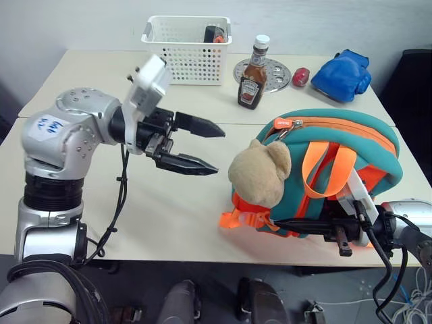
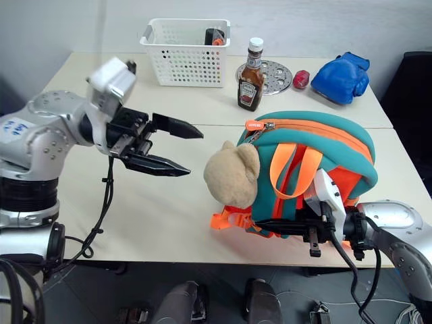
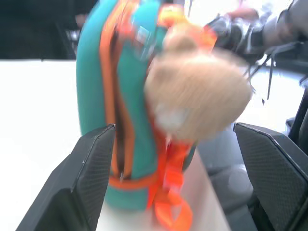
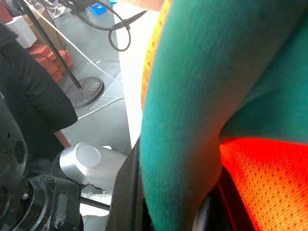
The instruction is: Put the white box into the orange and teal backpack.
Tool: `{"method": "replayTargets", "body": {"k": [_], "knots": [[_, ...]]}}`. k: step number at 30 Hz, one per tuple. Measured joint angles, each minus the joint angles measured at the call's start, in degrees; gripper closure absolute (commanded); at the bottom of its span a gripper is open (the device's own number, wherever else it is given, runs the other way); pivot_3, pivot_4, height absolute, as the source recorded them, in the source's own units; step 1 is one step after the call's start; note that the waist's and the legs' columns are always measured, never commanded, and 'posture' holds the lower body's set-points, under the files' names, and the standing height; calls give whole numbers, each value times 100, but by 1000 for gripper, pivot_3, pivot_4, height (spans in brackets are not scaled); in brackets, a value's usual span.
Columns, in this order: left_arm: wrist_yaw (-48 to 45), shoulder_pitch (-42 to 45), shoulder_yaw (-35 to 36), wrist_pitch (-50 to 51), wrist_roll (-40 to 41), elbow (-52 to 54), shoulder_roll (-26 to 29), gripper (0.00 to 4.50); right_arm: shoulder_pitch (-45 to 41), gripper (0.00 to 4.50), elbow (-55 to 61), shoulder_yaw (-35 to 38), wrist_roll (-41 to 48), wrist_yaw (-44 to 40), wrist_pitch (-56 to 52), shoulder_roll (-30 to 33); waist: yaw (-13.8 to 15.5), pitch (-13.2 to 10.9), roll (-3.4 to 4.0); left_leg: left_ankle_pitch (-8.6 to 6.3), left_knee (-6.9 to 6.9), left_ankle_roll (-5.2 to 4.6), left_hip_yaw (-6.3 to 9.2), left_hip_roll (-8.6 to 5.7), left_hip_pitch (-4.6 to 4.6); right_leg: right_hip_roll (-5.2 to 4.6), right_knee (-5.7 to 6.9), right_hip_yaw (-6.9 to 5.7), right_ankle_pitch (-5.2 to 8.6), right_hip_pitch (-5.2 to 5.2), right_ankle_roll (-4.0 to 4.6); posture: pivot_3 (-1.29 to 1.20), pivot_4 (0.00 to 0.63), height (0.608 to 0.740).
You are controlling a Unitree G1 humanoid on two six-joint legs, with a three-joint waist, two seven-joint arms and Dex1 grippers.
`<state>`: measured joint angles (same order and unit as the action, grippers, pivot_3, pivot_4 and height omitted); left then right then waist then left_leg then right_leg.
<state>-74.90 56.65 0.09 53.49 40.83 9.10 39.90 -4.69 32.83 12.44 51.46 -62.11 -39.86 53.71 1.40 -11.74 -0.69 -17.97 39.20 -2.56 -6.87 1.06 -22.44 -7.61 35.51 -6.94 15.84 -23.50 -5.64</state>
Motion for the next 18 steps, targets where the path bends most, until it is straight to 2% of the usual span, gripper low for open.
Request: {"method": "replayTargets", "body": {"k": [7,12,18], "knots": [[1192,15,-188,472,105,473,-402,385,-45,4441,3,-10,18,-13,-17,0,-10,0,0,2,0,2,-1,-2,6,7,3,8,0,0,0,0,150,740],[1347,13,-559,452,87,618,-573,385,-85,4441,3,-56,17,-17,-26,0,-7,0,0,3,-4,4,-5,-2,6,7,2,11,0,-1,0,0,150,740],[1346,12,-589,477,200,586,-729,385,-83,4441,5,-85,11,-11,-23,0,-8,0,0,3,-3,4,-5,-1,7,7,2,10,0,-2,0,0,150,740]]}}
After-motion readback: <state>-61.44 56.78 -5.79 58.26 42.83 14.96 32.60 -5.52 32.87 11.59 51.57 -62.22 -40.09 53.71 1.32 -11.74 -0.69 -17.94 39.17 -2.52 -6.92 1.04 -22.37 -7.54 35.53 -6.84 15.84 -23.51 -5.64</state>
